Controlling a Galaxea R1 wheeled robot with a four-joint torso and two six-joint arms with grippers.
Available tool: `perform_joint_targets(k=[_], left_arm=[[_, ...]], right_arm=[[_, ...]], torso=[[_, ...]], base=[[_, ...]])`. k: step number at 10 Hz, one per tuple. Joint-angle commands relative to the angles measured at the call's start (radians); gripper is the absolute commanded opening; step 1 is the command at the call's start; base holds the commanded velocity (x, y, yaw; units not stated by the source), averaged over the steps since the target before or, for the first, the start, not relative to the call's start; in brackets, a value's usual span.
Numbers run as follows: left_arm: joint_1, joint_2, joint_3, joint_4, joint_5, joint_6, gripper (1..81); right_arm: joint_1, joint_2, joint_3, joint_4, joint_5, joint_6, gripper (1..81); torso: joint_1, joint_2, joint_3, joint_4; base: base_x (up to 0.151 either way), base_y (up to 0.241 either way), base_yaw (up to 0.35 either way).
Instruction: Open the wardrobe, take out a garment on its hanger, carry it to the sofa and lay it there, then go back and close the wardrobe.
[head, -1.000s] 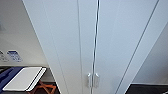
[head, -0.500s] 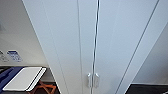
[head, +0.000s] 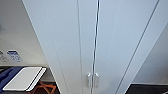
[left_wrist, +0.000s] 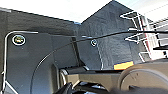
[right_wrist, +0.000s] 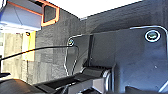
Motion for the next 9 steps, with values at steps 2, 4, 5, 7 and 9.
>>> perform_joint_targets(k=[2, 4, 5, 7, 9], left_arm=[[-0.153, -0.156, 0.213, 0.007, 0.109, -0.001, 81.1], [-0.233, -0.221, 0.312, 0.013, 0.184, 0.008, 81.1], [-0.253, -0.250, 0.354, 0.048, 0.184, 0.018, 81.1], [-0.268, -0.316, 0.444, 0.237, 0.162, 0.022, 81.1], [-0.319, -0.376, 0.506, 0.315, 0.153, 0.019, 81.1]], right_arm=[[0.109, -0.105, 0.161, 0.007, -0.066, 0.005, 81.1], [0.146, -0.165, 0.270, 0.001, -0.071, 0.005, 81.1], [0.159, -0.188, 0.308, -0.002, -0.071, 0.005, 81.1], [0.211, -0.237, 0.391, -0.008, -0.072, -0.009, 81.1], [0.257, -0.287, 0.469, -0.036, -0.072, -0.006, 81.1]], torso=[[0.000, 0.000, 0.000, 0.000], [0.000, 0.000, 0.000, 0.000], [0.000, 0.000, 0.000, 0.000], [0.000, 0.001, -0.001, 0.000], [0.000, 0.001, -0.001, 0.000]], base=[[0.000, 0.000, 0.000], [0.000, 0.000, 0.000], [0.000, 0.000, 0.000], [0.000, 0.000, 0.000], [0.000, 0.000, 0.000]])
